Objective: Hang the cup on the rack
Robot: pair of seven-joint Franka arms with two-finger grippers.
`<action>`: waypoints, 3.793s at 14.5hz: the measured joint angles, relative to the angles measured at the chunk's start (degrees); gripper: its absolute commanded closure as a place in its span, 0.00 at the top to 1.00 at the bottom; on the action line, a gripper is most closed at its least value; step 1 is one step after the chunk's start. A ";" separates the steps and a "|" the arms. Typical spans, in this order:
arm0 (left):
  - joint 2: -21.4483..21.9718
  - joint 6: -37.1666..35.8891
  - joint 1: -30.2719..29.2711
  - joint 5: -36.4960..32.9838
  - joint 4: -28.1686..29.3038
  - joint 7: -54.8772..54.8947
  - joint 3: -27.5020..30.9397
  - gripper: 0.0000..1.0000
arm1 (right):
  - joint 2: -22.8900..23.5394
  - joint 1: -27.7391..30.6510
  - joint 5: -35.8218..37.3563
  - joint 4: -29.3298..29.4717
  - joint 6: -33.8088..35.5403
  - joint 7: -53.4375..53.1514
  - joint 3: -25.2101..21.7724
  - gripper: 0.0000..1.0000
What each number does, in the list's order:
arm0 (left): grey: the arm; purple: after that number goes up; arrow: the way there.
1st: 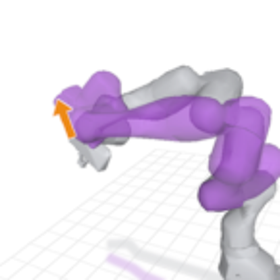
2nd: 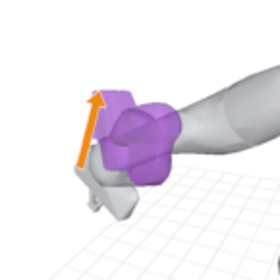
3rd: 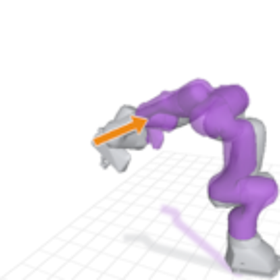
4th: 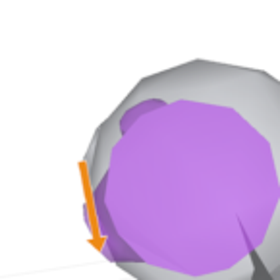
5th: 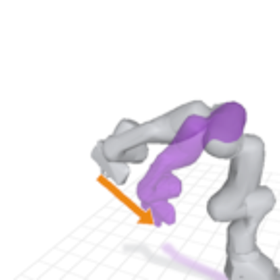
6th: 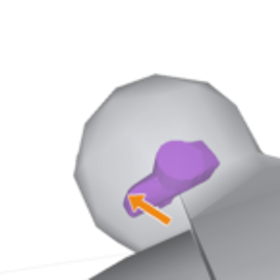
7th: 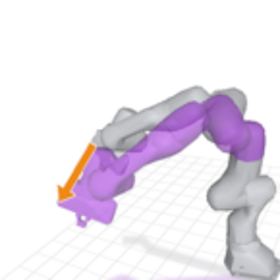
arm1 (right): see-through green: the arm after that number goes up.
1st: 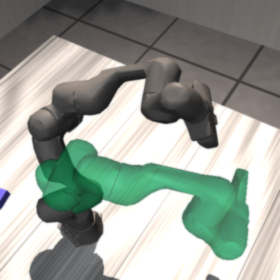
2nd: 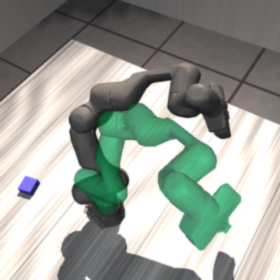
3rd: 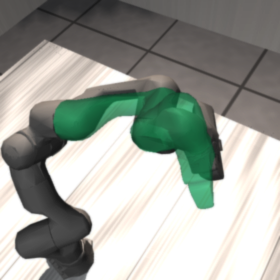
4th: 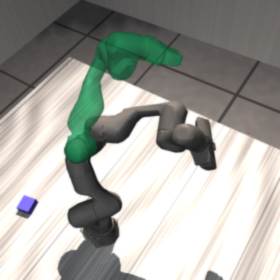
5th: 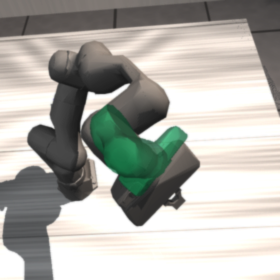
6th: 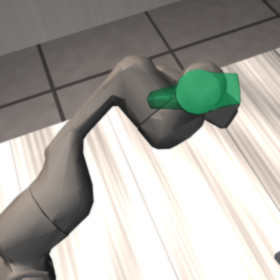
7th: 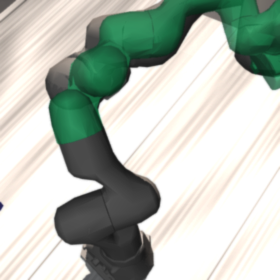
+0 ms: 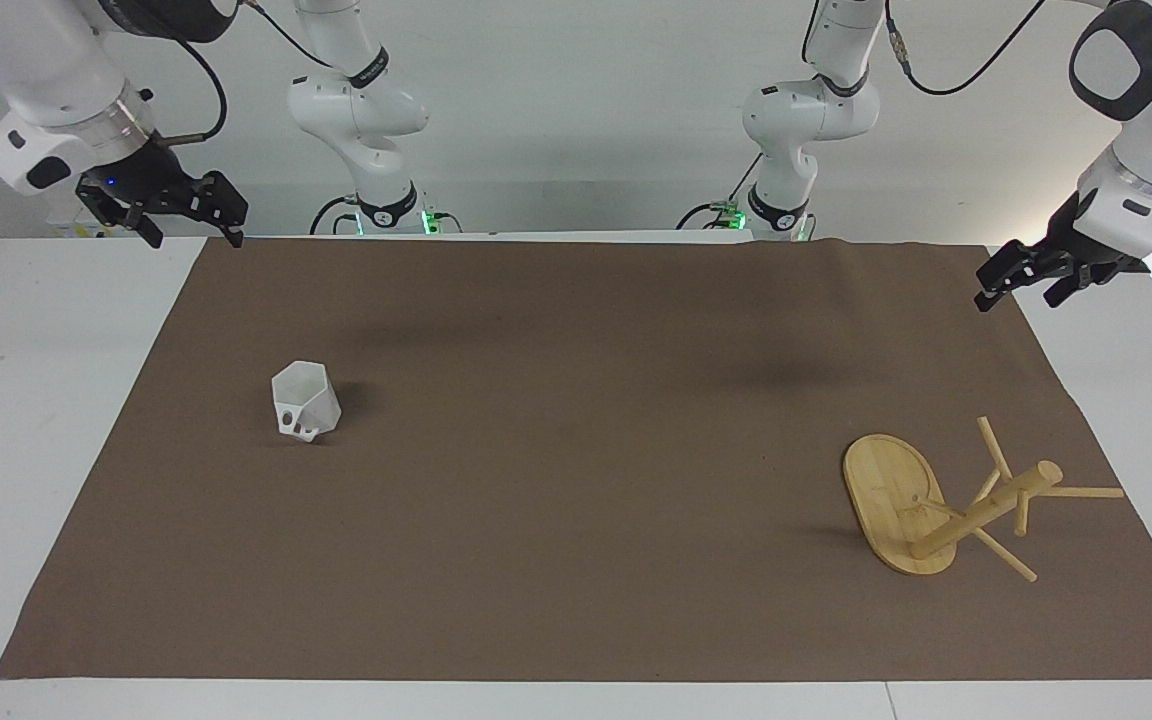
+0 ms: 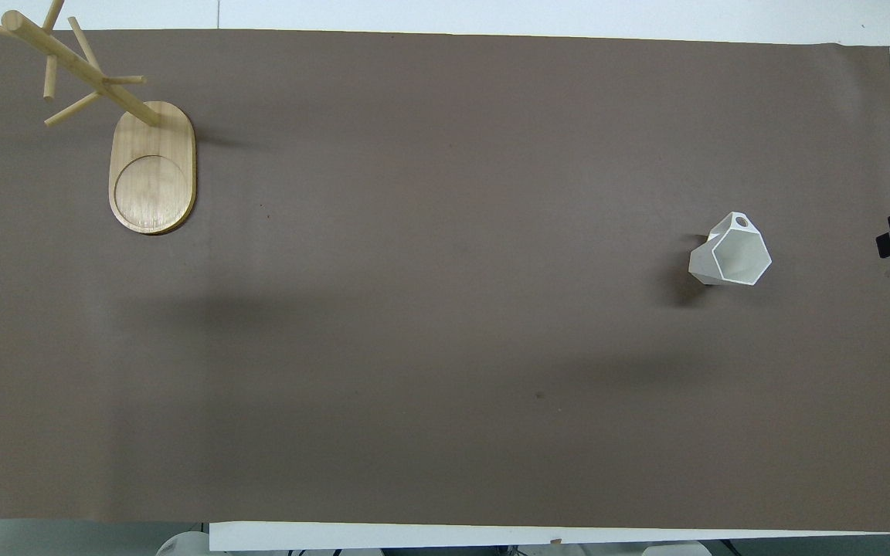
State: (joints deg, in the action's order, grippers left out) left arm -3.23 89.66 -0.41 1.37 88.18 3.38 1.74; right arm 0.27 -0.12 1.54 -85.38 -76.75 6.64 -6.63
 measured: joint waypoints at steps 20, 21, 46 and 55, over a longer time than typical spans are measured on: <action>0.00 0.00 0.00 0.00 0.00 0.00 0.00 1.00 | 6.09 16.45 -17.20 -6.43 -12.01 65.74 -0.62 1.00; 0.00 0.00 0.00 0.00 0.00 0.00 0.00 1.00 | 8.28 18.59 -20.11 -6.63 -12.25 71.57 -0.66 1.00; 0.00 -0.07 0.07 0.00 0.03 0.00 -0.18 1.00 | 29.40 27.81 -60.24 -25.95 -9.16 136.44 0.25 1.00; 0.00 -0.05 0.00 0.00 0.03 0.00 -0.01 1.00 | 29.39 25.22 -62.08 -26.12 -10.29 136.53 0.23 1.00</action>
State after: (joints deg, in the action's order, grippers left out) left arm -3.23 89.61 -0.41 1.37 88.22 3.38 1.74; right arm 29.66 25.10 -60.54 -111.50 -87.04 143.17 -6.40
